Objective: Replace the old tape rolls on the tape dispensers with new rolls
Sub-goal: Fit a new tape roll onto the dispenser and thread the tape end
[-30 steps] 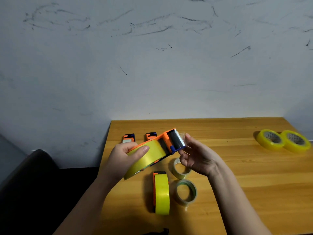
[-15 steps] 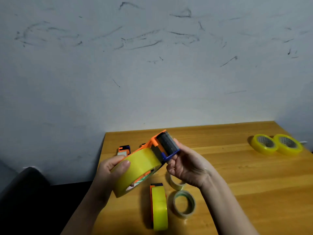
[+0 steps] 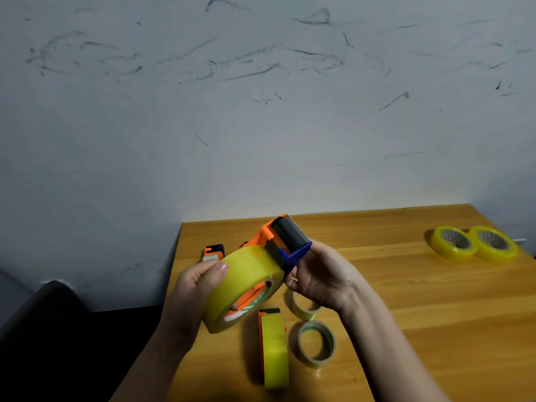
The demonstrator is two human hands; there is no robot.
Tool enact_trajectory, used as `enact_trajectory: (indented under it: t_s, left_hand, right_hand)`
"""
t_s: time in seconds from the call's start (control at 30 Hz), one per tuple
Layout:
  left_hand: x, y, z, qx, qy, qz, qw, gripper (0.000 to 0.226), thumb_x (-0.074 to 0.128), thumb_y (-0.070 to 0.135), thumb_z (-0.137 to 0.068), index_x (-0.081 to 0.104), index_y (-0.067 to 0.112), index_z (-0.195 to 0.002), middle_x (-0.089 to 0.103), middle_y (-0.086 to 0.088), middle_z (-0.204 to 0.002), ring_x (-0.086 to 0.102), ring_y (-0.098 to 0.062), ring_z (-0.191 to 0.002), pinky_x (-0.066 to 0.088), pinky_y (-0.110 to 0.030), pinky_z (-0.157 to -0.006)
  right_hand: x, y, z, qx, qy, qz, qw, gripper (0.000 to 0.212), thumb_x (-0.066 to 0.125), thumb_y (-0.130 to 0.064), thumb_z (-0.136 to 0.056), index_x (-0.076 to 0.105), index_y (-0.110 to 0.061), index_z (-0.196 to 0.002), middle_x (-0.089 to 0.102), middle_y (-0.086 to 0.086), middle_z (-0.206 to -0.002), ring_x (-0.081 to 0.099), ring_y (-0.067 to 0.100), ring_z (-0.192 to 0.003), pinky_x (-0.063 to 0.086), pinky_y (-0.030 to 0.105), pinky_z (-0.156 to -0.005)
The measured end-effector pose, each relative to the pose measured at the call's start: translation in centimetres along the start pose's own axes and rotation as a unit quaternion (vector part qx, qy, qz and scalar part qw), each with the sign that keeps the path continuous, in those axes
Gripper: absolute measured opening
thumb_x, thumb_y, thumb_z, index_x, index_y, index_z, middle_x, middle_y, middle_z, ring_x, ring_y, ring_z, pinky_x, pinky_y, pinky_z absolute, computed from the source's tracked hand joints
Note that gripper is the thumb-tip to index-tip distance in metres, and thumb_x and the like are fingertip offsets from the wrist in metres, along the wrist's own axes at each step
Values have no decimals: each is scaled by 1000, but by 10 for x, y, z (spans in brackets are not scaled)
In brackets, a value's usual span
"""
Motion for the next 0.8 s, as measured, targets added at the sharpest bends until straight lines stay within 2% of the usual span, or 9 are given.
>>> enact_trajectory:
  t_s: [0.07,0.17,0.23,0.33,0.4,0.5,0.6,0.67,0.8]
  left_hand:
    - [4,1,1,1,17,5,1000,53,58,57,-57,62,6,-71,60,-9,-50,58,-14,-44,46,-21,-44]
    - [8,3,1,-14,36,26,999,46,63,51,-63,61,6,-72,61,-8,-50,59,-15,-43,46,-21,-42]
    - [12,1,1,-31,46,44,998,38,68,44,-72,61,7,-76,62,-7,-50,60,-14,-43,47,-21,-42]
    - [18,0,1,-48,72,81,993,40,58,44,-70,62,6,-79,62,-7,-48,59,-15,-41,48,-21,-43]
    - [22,3,0,-45,76,85,992,43,57,45,-68,63,4,-79,62,-7,-48,59,-15,-40,48,-20,-43]
    - [25,5,-2,-54,82,100,990,43,57,44,-70,63,2,-76,62,-7,-47,58,-14,-39,48,-19,-43]
    - [29,1,-3,-82,83,111,987,39,57,40,-83,64,3,-72,61,-8,-46,58,-14,-38,49,-20,-44]
    - [32,-5,-2,-109,83,119,983,42,56,43,-86,65,5,-69,61,-9,-47,58,-15,-40,49,-22,-46]
    - [38,-10,0,-137,79,140,978,42,59,48,-81,67,9,-67,61,-10,-52,58,-17,-44,49,-27,-54]
  right_hand:
    - [-4,1,-3,10,1,-1,1000,37,89,-16,-46,71,-15,-79,57,-1,-74,58,11,-58,41,23,-62]
    - [-8,3,-4,13,35,10,999,17,64,-20,-74,64,-16,-90,58,0,-70,52,12,-61,37,24,-64]
    - [-7,5,-5,-6,47,-15,999,21,56,-19,-80,64,-13,-98,64,6,-79,55,17,-72,40,28,-74]
    - [-6,5,-11,-80,45,-117,989,43,57,-13,-87,57,-2,-128,62,21,-114,57,31,-106,39,42,-106]
    - [-7,3,-15,-119,45,-132,983,67,74,-14,-77,48,-2,-138,58,23,-124,56,33,-111,37,44,-108]
    - [-12,-1,-16,-133,54,-113,983,105,96,-20,-45,49,-6,-138,55,22,-134,57,32,-113,43,43,-101]
    - [-16,-7,-14,-150,78,-82,982,89,92,-25,-54,55,-6,-133,57,20,-132,60,31,-106,54,37,-84]
    - [-18,-9,-11,-166,97,-68,979,64,74,-24,-74,55,-5,-133,57,22,-131,61,31,-103,53,38,-86]
    - [-25,-9,-8,-179,122,-54,975,56,67,-22,-78,57,-5,-130,62,22,-118,63,31,-94,49,43,-92]
Point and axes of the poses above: each hand's wrist, its own z-axis away from the middle knuckle, its own x-axis out of the palm, y = z × x, the point moved 6 cm from there along -z, towards the middle knuckle
